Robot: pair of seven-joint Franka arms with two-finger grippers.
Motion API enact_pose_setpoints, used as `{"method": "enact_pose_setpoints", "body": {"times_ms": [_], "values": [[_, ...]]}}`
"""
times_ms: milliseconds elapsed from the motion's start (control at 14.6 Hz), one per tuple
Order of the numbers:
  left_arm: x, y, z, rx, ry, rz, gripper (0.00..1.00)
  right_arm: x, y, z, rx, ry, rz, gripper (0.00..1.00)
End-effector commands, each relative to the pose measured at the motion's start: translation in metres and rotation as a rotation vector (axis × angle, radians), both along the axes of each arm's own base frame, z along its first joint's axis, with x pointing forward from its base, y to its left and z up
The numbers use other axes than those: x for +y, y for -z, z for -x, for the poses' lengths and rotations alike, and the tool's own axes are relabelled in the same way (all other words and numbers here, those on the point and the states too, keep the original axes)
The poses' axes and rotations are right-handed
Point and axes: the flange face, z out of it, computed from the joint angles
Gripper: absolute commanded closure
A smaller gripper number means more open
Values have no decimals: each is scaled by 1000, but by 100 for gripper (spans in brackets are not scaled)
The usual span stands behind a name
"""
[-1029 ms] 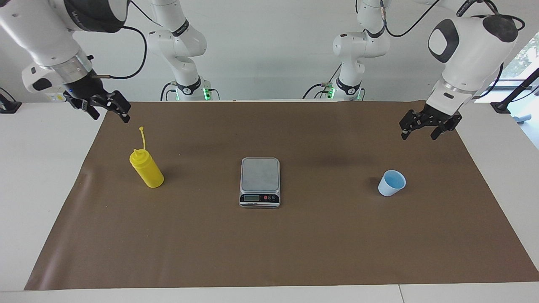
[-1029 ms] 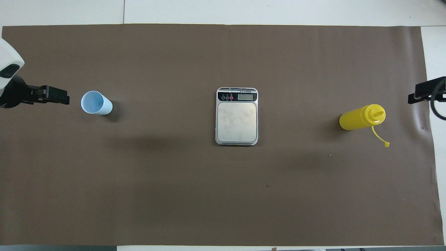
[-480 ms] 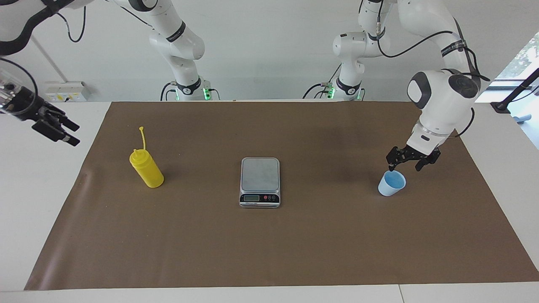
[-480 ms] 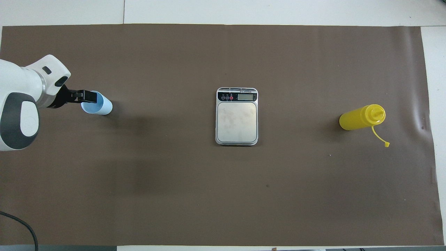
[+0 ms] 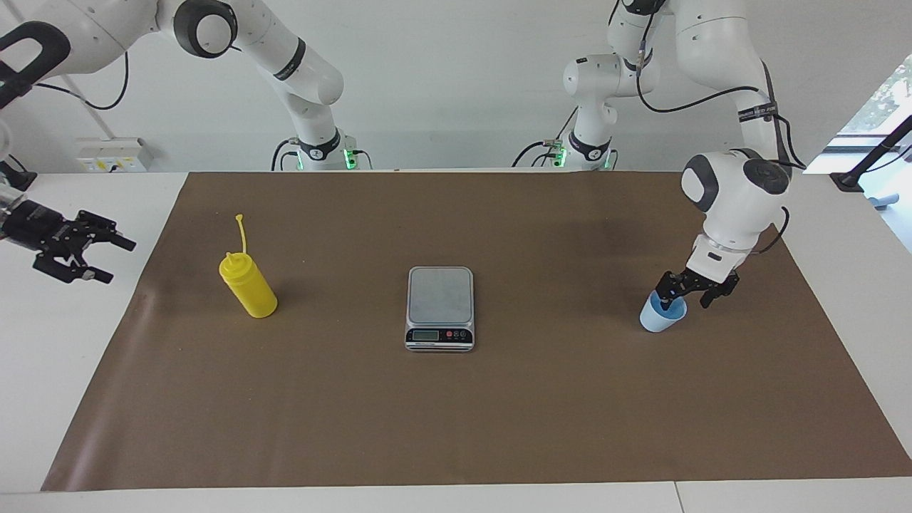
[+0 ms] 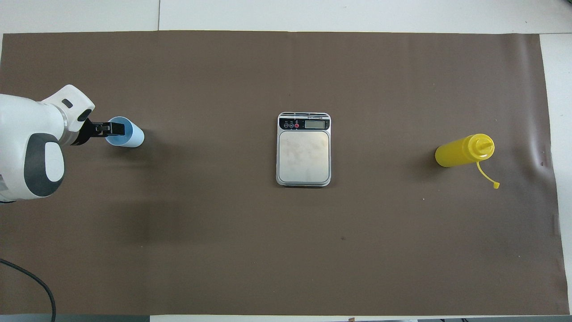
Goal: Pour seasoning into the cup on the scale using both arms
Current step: 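Grasp the blue cup with the left gripper while the right gripper opens, then carry the cup onto the scale while the right gripper grasps the bottle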
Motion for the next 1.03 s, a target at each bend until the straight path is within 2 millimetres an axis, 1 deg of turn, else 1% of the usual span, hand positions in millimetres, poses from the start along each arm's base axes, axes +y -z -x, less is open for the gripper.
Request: {"method": "enact_pose_setpoints", "body": {"times_ms": [0, 69, 137, 206, 274, 343, 412, 480, 549, 617, 686, 755, 823, 892, 960], "values": [[3, 10, 8, -31, -14, -2, 100, 2, 11, -6, 50, 16, -66, 0], [3, 11, 9, -30, -29, 1, 100, 9, 20, -6, 76, 14, -111, 0], [3, 11, 10, -25, -60, 7, 100, 15, 32, -11, 104, 53, -176, 0], [-4, 11, 10, -17, -86, 14, 100, 16, 51, -14, 130, 81, -222, 0], [-8, 12, 10, -15, -96, 17, 100, 12, 66, -12, 147, 85, -243, 0], [-24, 8, 11, -16, -73, 18, 100, 15, 75, -11, 163, 77, -270, 0], [-34, 2, 13, 5, -59, 18, 100, 15, 88, -8, 178, 81, -297, 0], [-38, -10, 17, 24, -51, 17, 100, 15, 106, -4, 188, 100, -333, 0], [-55, -26, 18, 17, -20, 18, 100, 18, 117, 0, 185, 103, -354, 0], [-72, -38, 20, 19, -2, 20, 100, 21, 123, 0, 188, 105, -356, 0], [-97, -48, 20, 27, -16, 28, 100, 27, 137, 5, 205, 113, -369, 0], [-129, -54, 20, 22, -35, 40, 100, 33, 148, 8, 194, 118, -384, 0], [-160, -56, 25, 14, -64, 56, 100, 41, 159, 16, 186, 122, -406, 0], [-188, -59, 31, 11, -75, 68, 100, 47, 164, 22, 178, 121, -408, 0], [-219, -61, 41, 17, -77, 75, 100, 59, 170, 23, 173, 103, -414, 0]]}}
